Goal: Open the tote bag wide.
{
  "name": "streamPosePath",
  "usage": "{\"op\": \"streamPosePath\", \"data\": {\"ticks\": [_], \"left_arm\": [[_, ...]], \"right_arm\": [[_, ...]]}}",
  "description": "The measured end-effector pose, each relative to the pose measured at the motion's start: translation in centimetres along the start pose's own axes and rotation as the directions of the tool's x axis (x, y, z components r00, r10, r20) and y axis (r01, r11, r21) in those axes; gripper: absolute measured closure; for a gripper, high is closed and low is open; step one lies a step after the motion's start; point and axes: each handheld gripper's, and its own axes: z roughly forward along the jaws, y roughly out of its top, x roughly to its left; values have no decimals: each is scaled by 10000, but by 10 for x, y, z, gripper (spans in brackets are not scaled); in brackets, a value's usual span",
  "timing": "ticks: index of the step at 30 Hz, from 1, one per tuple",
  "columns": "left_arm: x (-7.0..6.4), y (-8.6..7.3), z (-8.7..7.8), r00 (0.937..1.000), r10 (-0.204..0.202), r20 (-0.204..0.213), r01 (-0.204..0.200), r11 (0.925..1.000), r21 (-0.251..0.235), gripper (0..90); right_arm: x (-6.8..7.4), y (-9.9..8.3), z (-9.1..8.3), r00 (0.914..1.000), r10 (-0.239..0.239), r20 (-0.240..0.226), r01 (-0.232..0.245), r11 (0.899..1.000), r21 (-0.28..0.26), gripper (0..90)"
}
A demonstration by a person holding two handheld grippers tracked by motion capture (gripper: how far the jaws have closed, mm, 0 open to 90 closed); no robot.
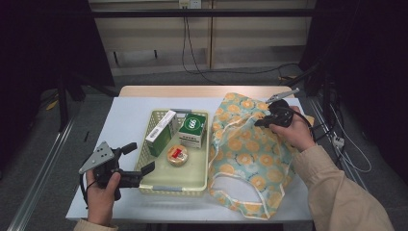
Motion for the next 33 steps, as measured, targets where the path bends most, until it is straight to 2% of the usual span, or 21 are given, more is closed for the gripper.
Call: {"op": "streamPosePath", "data": {"ticks": [7, 12, 21, 25, 28, 33], "left_arm": [[0, 13, 10, 9996, 107, 266, -106, 9999, -31, 40], [0, 19, 20, 9991, 40, 416, -36, 9999, -96, 40], [-2, 23, 38, 9975, 86, 697, -85, 10000, -18, 40], [-6, 26, 48, 9958, 206, 894, -226, 9995, 216, 40], [-7, 29, 54, 9938, 314, 1064, -338, 9992, 215, 41], [-4, 30, 63, 9936, 239, 1104, -280, 9990, 351, 42]], "right_arm": [[-2, 8, -5, 9997, 237, -24, -238, 9996, -126, 888], [-5, 11, -10, 9991, 416, -40, -417, 9986, -317, 889], [-5, 14, -13, 9989, 458, -86, -462, 9975, -531, 890], [-6, 15, -14, 9988, 486, -75, -489, 9973, -539, 889], [-7, 14, -14, 9988, 489, -73, -493, 9967, -640, 889], [-6, 14, -14, 9991, 425, -64, -427, 9978, -511, 889]]}}
